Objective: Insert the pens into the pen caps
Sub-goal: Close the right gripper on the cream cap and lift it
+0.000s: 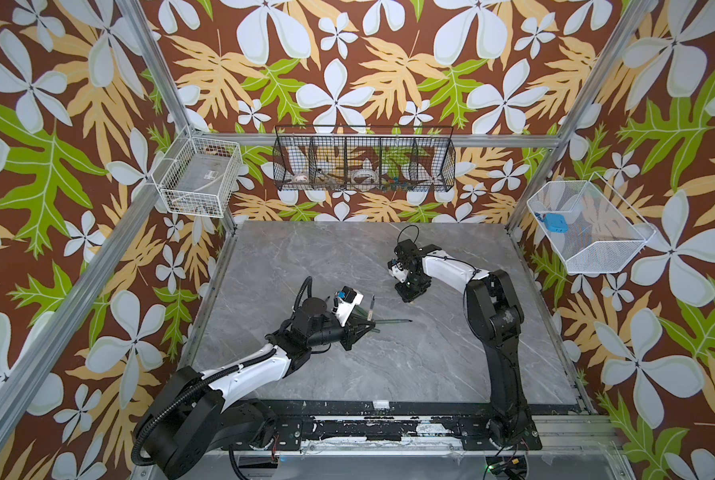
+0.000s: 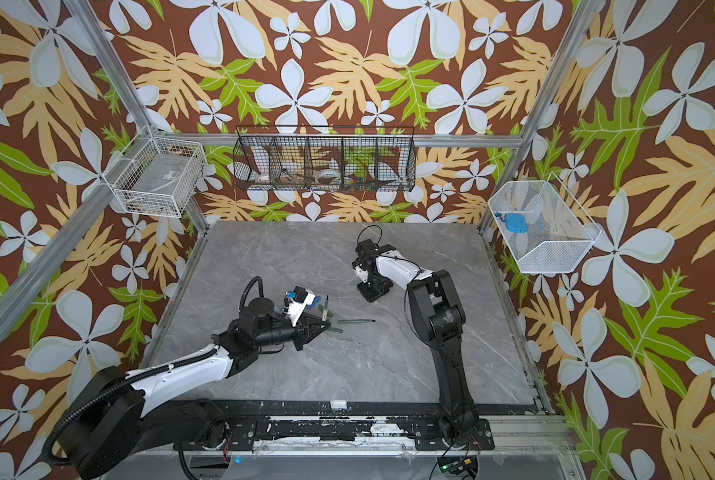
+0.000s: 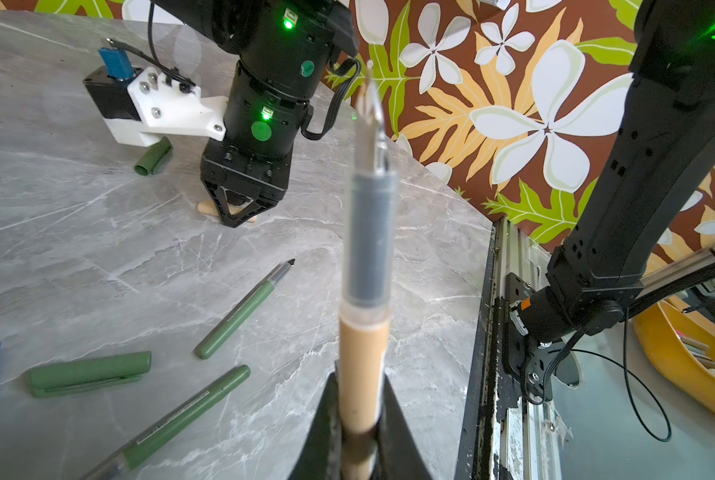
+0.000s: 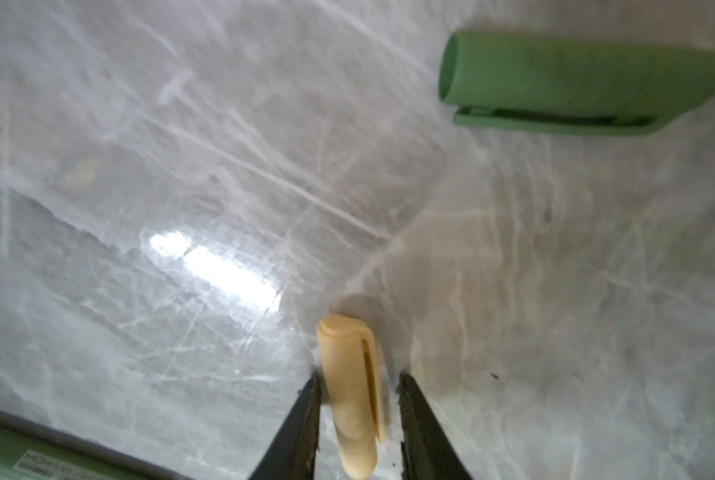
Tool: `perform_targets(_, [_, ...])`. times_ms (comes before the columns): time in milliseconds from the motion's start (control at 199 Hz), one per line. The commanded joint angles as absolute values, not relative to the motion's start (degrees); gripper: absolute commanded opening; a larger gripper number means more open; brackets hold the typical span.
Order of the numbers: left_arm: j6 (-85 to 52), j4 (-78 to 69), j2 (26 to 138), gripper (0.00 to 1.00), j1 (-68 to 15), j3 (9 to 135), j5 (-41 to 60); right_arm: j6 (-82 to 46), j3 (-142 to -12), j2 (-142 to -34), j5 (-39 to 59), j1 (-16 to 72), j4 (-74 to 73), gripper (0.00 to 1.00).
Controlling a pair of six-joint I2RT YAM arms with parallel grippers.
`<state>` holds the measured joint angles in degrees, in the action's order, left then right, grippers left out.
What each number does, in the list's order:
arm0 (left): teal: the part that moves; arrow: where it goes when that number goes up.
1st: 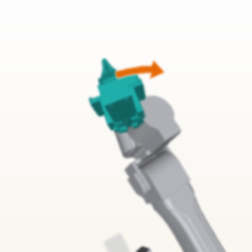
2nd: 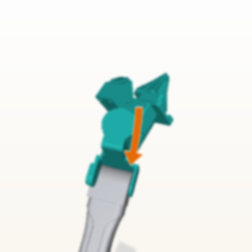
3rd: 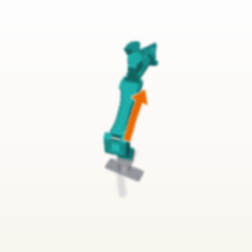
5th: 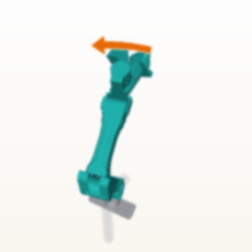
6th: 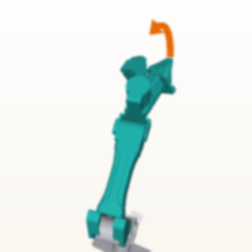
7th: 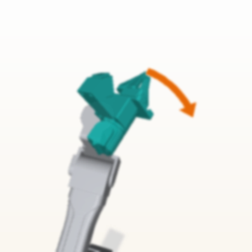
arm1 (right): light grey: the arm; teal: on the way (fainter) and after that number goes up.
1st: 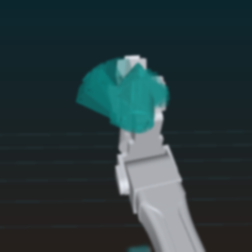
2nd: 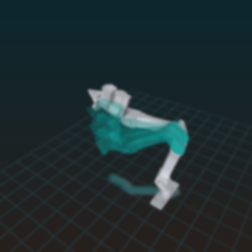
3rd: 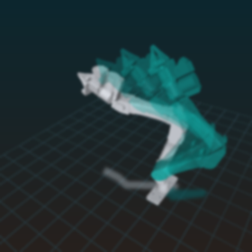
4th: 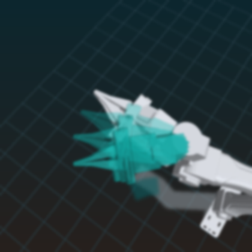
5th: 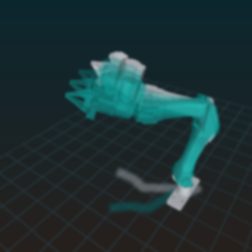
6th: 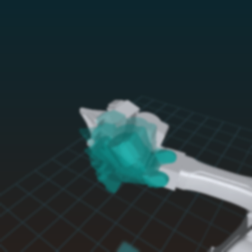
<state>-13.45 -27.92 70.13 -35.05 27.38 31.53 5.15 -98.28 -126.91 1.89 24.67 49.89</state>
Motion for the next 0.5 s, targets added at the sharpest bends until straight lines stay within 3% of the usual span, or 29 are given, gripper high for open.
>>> perform_targets(0, [-13.24, -29.27, 69.82, 0.00, -35.07, 27.24, 31.27, 4.64, -97.23, -127.25, 1.73, 24.62, 52.54, 0.30])
perform_targets(110, [-13.22, -29.27, 69.54, 0.00, -35.07, 27.08, 30.89, 4.40, -96.45, -126.71, 1.68, 24.62, 52.11, 0.30])
perform_targets(201, [-13.08, -29.27, 69.36, 0.00, -35.07, 26.99, 31.03, 4.31, -95.75, -125.79, 1.61, 24.63, 51.54, 0.21])
perform_targets(497, [-13.01, -29.62, 68.28, 0.00, -35.16, 26.51, 30.60, 2.67, -90.56, -119.79, 5.82, 24.65, 45.85, 0.18])
